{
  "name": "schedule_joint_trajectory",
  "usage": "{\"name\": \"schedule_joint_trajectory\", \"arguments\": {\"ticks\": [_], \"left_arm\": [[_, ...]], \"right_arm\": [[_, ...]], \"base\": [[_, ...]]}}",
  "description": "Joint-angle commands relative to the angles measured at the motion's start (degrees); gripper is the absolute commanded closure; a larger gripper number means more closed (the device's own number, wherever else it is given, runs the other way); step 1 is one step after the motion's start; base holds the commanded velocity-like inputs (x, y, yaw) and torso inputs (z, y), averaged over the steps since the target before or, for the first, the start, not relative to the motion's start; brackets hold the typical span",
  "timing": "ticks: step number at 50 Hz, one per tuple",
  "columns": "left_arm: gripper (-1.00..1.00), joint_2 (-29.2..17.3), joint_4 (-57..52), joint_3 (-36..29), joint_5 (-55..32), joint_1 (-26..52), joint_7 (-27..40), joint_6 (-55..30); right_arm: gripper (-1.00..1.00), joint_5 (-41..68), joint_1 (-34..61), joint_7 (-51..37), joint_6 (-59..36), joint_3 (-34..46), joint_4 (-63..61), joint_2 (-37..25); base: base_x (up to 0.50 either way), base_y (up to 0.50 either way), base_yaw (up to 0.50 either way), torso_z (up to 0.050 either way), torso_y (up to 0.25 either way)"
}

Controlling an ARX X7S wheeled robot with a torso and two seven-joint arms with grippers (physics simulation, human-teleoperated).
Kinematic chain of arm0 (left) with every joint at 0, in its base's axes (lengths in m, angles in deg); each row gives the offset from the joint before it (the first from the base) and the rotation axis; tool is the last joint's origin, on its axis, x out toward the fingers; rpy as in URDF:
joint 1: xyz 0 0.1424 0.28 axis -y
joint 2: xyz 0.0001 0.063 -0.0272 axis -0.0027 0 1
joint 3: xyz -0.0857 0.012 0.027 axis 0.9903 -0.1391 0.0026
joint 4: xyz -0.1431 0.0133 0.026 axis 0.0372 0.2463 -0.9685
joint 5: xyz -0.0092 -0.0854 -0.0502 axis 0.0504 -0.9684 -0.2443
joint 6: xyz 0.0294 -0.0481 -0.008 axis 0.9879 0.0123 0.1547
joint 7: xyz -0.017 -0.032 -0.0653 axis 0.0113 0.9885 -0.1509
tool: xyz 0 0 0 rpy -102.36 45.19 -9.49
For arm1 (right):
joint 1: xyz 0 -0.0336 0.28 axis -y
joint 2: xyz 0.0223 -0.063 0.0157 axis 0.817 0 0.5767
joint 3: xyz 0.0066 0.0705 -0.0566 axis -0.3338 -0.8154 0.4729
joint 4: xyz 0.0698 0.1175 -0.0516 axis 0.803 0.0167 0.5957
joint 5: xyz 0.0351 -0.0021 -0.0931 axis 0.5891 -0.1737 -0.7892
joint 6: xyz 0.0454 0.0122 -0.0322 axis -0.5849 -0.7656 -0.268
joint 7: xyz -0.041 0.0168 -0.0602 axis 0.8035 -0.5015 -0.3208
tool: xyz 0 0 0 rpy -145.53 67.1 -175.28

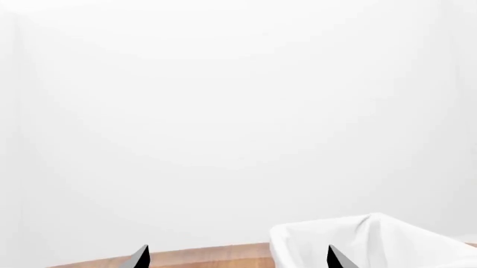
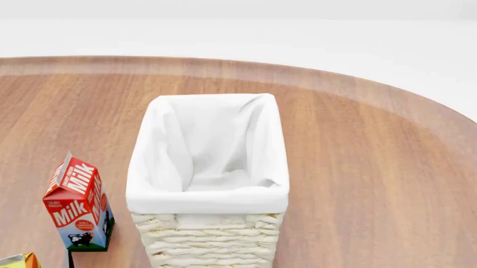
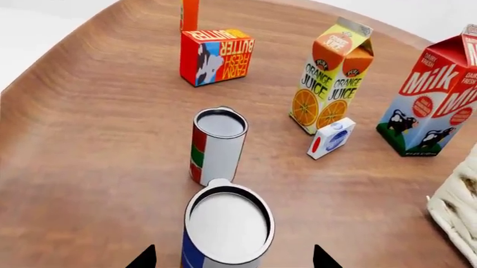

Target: Pick up the alphabet soup, and put it in the basket.

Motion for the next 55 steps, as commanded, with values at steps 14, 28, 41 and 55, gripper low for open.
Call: {"name": "schedule_joint_trajectory", "arguments": {"ticks": [14,28,41,55], "left_arm": [[-1.0,-0.3,0.1,-0.3,-0.2,0.1,0.3,0.0],[-1.0,-0.4,0.2,-0.5,-0.2,0.3,0.5,0.0],[-1.0,-0.6,0.2,-0.5,-0.3,0.2,0.8,0.2],[-1.0,-0.8,-0.1,-0.6,-0.1,-0.1,1.1,0.4]], "right_arm": [[-1.0,-1.6,1.8,0.3,-0.5,1.3,3.5,2.6],[-1.0,-2.6,2.6,0.5,-1.6,2.3,4.4,3.6],[-1.0,-3.1,3.3,1.1,-1.6,3.0,5.4,4.5],[-1.0,-3.7,3.9,1.6,-1.3,3.9,6.5,5.5]], "base": [[0.0,0.0,0.0,0.0,0.0],[0.0,0.0,0.0,0.0,0.0],[0.0,0.0,0.0,0.0,0.0],[0.0,0.0,0.0,0.0,0.0]]}}
